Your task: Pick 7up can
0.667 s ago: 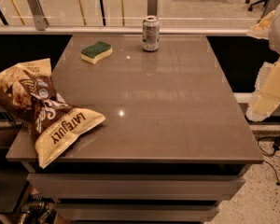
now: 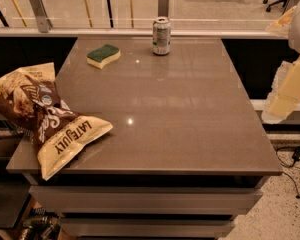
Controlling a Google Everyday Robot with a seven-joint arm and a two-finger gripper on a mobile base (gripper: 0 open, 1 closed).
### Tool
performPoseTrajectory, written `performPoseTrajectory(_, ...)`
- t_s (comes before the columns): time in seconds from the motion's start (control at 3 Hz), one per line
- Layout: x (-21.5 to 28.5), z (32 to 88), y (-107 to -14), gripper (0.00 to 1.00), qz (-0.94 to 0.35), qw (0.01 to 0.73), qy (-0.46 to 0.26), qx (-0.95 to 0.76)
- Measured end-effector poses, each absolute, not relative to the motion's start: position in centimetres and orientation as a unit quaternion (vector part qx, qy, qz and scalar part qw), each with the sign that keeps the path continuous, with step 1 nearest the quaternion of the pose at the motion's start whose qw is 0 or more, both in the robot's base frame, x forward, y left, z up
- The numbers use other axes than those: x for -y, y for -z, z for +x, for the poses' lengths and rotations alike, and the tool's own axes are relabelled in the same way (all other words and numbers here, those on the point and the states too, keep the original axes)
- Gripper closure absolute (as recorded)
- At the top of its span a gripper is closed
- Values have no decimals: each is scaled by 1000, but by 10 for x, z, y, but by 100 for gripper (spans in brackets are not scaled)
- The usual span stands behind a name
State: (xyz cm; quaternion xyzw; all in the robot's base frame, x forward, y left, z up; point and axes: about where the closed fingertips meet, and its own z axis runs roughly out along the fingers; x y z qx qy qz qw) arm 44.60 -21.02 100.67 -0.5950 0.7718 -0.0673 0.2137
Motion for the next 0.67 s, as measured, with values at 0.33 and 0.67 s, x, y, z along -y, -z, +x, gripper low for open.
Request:
performPoseTrajectory(0.33, 212, 459, -1012, 0, -575, 241, 70, -778)
performPoseTrajectory(0.67, 214, 476, -1015, 0, -545, 272, 58, -791)
